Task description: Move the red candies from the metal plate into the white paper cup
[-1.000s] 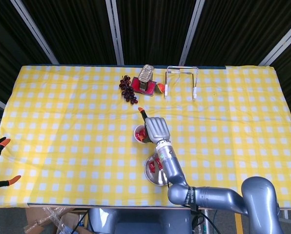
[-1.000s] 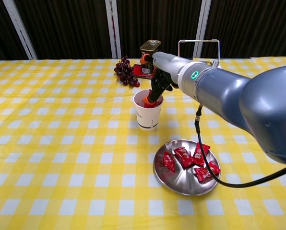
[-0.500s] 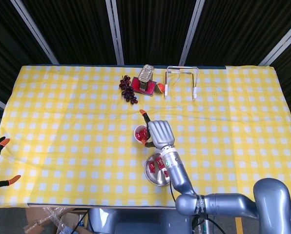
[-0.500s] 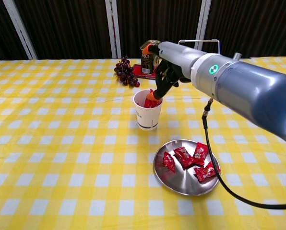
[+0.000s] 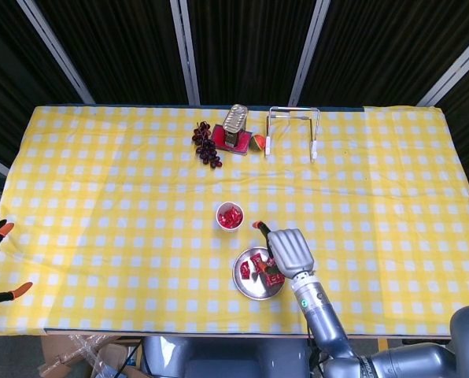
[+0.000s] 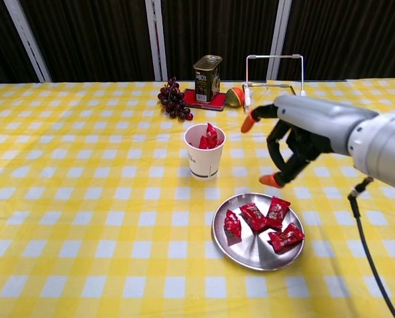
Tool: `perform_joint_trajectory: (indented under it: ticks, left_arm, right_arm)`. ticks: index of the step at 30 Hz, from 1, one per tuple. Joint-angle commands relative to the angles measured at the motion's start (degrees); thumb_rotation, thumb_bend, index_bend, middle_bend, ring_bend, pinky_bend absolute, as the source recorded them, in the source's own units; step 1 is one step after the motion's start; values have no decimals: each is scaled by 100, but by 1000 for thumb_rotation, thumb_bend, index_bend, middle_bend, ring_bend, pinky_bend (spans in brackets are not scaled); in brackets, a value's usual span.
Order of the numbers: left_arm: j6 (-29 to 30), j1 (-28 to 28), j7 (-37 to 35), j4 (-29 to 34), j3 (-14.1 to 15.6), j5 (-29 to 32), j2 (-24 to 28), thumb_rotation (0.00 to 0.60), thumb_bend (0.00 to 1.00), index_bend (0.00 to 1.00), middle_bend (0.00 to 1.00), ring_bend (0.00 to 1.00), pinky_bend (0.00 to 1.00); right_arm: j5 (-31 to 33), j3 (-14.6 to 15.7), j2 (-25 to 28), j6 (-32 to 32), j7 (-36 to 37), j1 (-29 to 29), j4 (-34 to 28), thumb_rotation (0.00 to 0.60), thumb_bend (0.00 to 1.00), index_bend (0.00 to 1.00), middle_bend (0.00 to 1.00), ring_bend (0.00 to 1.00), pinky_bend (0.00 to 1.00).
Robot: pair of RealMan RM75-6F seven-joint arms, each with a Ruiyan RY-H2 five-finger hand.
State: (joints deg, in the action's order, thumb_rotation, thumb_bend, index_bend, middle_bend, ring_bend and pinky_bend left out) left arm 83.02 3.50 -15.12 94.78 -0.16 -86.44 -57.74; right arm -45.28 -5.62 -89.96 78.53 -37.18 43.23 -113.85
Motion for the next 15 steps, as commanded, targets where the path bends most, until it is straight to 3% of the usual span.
perform_joint_trajectory:
  ticks: [1, 7, 15]
  left_arm:
    - [35, -10, 21, -23, 3, -32, -17, 600, 45, 0, 0, 0, 0]
    - [120, -37, 47, -59, -1, -72, -52, 600, 46, 0, 0, 0, 0]
    - [122, -37, 75, -78, -12, -52, -79, 600, 46, 0, 0, 0, 0]
  right_arm:
    - [-181, 342, 3, 108, -69, -245, -67, 600, 303, 282, 704, 884, 924]
    - [-330, 508, -260, 68, -28, -401, 270, 600, 302, 286, 704, 885, 924]
    - [-277, 335, -594, -127, 128, -498, 864, 600, 302, 339, 704, 885, 924]
